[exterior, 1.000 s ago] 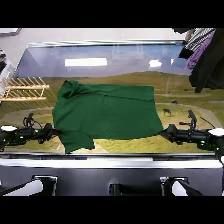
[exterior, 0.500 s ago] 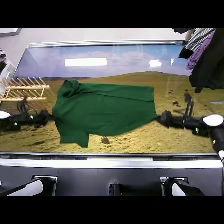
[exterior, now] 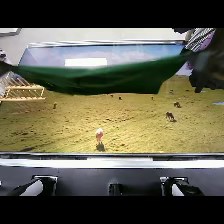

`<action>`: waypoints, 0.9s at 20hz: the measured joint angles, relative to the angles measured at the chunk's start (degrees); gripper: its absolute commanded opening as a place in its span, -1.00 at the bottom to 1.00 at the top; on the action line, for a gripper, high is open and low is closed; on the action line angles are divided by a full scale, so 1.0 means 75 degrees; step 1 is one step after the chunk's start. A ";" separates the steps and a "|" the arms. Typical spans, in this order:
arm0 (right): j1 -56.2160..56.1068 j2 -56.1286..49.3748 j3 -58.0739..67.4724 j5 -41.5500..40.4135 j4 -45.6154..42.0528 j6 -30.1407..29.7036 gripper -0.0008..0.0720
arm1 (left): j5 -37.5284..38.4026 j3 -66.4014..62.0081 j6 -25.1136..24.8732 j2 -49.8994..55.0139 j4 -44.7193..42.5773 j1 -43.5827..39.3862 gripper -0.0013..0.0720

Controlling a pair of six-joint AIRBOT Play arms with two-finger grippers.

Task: Fold the clothes and pants, and hang the long-sleeved shirts on hangers.

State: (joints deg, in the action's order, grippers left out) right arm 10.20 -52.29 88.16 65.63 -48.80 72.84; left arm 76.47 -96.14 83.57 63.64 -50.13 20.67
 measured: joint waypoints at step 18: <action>-0.0015 0.0154 0.2055 0.1338 -0.3028 0.3048 -0.91 | 0.1058 -0.1376 0.1303 -0.1478 -0.2425 -0.0117 -0.92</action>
State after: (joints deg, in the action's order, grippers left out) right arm 10.09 -51.13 103.57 75.66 -71.50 95.70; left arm 84.40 -106.45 93.34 52.56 -68.31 19.79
